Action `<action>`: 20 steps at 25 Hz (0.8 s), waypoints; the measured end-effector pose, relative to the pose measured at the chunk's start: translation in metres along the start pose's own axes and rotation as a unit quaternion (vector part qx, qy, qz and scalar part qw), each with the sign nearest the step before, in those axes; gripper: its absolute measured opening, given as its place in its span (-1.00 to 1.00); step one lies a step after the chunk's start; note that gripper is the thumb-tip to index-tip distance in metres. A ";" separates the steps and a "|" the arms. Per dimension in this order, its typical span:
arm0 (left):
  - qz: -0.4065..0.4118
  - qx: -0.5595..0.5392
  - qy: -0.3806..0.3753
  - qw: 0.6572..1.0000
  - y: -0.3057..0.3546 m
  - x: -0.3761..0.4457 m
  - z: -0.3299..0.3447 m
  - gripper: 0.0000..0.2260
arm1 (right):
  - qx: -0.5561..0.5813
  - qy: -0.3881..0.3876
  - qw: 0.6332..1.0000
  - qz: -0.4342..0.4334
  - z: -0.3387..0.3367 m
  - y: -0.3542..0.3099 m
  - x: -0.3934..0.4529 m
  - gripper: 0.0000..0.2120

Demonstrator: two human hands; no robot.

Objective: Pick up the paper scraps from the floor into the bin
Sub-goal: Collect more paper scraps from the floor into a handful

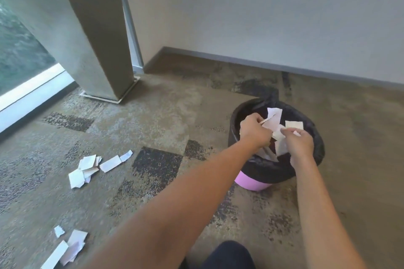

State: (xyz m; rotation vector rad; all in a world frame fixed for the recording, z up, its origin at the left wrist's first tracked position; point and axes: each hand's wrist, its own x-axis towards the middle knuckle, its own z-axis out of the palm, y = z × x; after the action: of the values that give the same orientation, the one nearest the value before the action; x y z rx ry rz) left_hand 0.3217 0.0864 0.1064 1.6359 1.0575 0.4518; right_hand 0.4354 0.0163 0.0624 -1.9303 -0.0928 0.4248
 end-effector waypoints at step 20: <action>-0.048 0.177 0.052 0.982 -0.210 -0.058 -0.171 -0.80 | -0.011 -0.110 0.944 -0.311 0.070 -0.026 -0.128 -0.87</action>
State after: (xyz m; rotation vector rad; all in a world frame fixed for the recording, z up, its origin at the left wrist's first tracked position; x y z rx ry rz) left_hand 0.0785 0.1416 -0.0135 1.8777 1.3486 0.2985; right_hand 0.2965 0.0552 0.0950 -1.7524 -0.8315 0.2083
